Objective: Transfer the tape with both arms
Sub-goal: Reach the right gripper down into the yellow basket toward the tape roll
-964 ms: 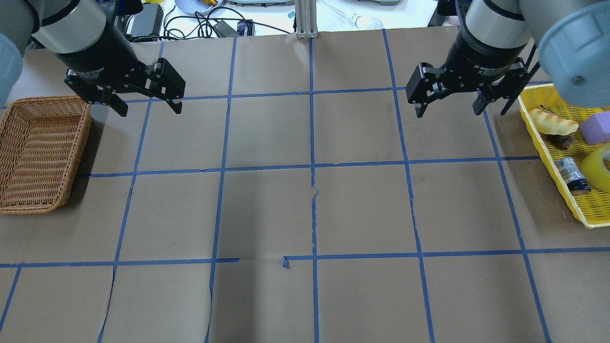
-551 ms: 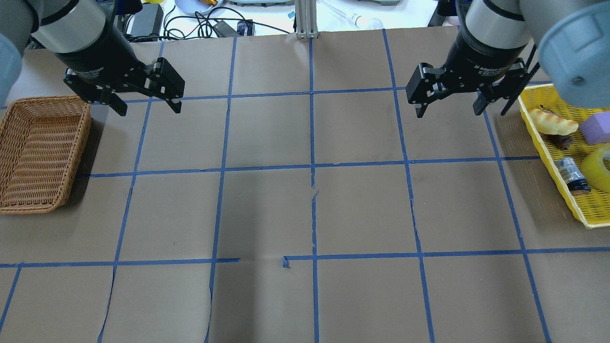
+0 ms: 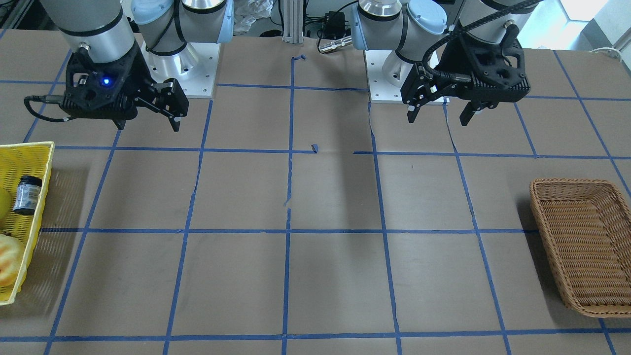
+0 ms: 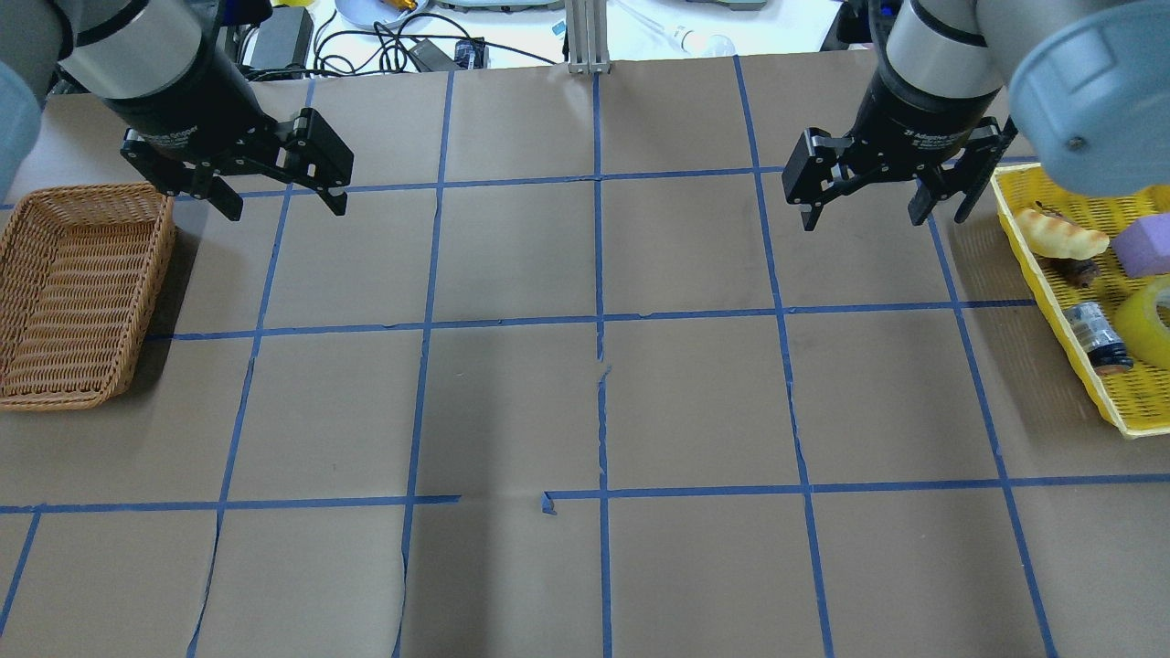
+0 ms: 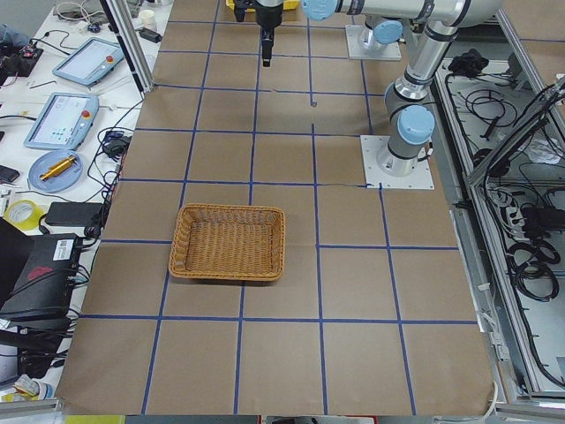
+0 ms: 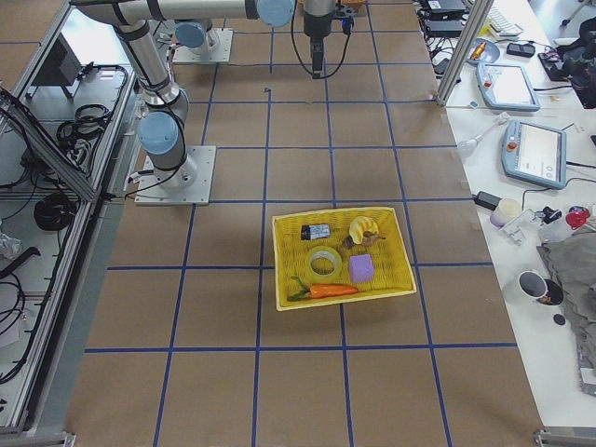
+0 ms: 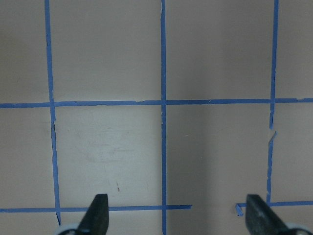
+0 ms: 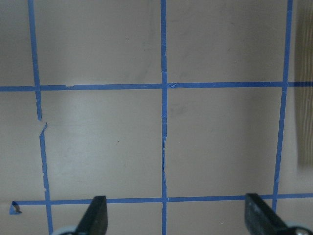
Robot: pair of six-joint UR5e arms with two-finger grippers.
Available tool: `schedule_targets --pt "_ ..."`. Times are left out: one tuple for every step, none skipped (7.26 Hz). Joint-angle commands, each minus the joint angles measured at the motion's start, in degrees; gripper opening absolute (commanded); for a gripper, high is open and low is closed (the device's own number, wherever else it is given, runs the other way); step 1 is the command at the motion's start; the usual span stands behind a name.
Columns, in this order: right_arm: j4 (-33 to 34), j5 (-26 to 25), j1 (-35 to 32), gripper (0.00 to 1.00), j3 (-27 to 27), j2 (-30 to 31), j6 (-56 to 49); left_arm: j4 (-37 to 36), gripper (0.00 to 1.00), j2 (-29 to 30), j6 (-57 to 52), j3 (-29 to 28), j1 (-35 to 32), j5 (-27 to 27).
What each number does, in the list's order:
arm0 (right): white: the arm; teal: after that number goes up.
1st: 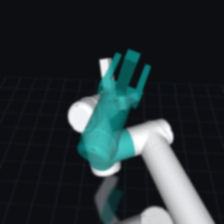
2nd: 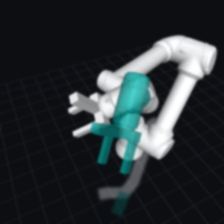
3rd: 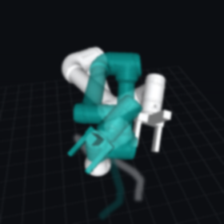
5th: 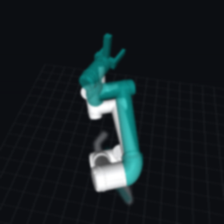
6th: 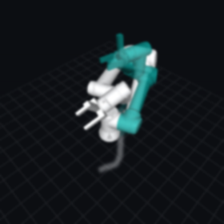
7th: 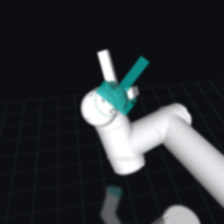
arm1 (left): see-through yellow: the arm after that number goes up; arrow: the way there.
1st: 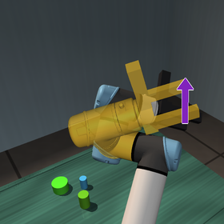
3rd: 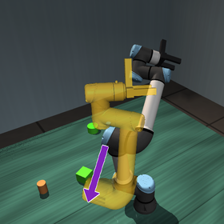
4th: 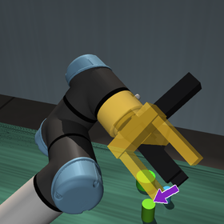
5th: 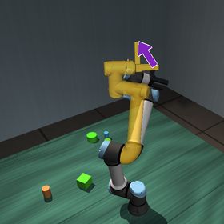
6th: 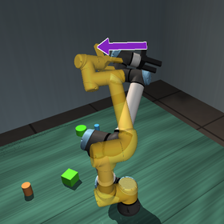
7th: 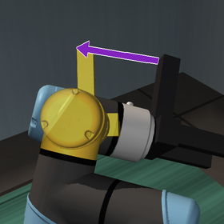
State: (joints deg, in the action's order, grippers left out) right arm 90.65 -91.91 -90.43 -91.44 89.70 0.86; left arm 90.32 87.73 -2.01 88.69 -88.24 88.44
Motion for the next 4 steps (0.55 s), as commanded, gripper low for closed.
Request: schedule_targets --pt "0.05 -5.09 5.57 1.00 -0.14 -1.55 -7.04 -0.06 1.00 0.07 -0.01 -0.26 0.00 -0.03" --pt "0.05 -5.29 12.14 1.00 -0.14 -1.72 -17.37 0.03 1.00 -0.28 0.08 0.34 -0.09 -0.03" --pt "0.57 -5.03 18.82 1.00 -0.14 -2.42 -26.43 -0.15 1.00 -0.19 -0.01 0.00 0.00 -0.03" --pt "3.71 -4.94 24.37 1.00 -0.14 -4.43 -36.70 -0.24 1.00 -0.19 -0.01 0.08 0.00 0.06"
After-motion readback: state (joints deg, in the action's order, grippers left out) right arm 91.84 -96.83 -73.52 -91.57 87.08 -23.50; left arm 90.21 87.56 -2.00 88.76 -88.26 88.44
